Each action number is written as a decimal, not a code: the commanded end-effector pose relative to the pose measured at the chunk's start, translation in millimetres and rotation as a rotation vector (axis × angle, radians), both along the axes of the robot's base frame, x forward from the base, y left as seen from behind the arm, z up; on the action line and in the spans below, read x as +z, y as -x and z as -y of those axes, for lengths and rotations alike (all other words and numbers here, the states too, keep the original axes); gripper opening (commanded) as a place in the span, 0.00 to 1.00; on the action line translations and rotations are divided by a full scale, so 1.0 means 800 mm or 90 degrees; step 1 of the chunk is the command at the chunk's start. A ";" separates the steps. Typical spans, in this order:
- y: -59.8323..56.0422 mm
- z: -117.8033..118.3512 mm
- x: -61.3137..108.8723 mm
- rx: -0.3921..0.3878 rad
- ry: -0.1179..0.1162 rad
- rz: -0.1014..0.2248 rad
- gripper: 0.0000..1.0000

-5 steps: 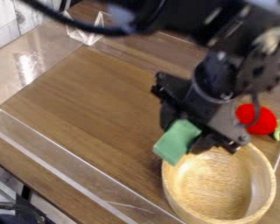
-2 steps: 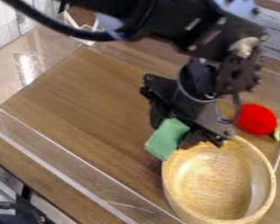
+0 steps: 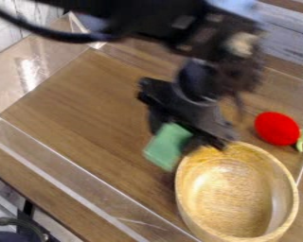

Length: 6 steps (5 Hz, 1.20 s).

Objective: Remove the green block from the brown bowl and put it on the table

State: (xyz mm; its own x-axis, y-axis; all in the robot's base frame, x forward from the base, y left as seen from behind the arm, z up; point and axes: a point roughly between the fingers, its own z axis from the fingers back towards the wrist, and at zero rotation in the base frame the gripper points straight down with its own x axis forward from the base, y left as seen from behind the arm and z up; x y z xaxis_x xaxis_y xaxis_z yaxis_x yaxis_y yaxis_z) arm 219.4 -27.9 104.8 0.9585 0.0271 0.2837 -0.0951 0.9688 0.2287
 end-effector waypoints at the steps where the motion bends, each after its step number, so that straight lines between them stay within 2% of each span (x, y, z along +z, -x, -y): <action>1: -0.001 -0.042 0.006 0.013 0.021 0.031 0.00; 2: 0.002 -0.068 -0.005 0.024 0.044 0.043 0.00; 3: -0.008 -0.058 -0.016 0.022 0.084 0.050 0.00; 4: -0.020 -0.060 -0.028 0.049 0.099 0.057 0.00; 5: -0.029 -0.061 -0.034 0.074 0.101 0.068 0.00; 6: -0.033 -0.065 -0.043 0.037 0.106 0.070 0.00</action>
State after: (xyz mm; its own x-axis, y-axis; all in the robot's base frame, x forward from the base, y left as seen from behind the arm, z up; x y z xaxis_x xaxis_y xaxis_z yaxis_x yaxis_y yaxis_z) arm 240.9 22.6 64.1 0.9263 0.1407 0.3495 -0.1694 0.9841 0.0528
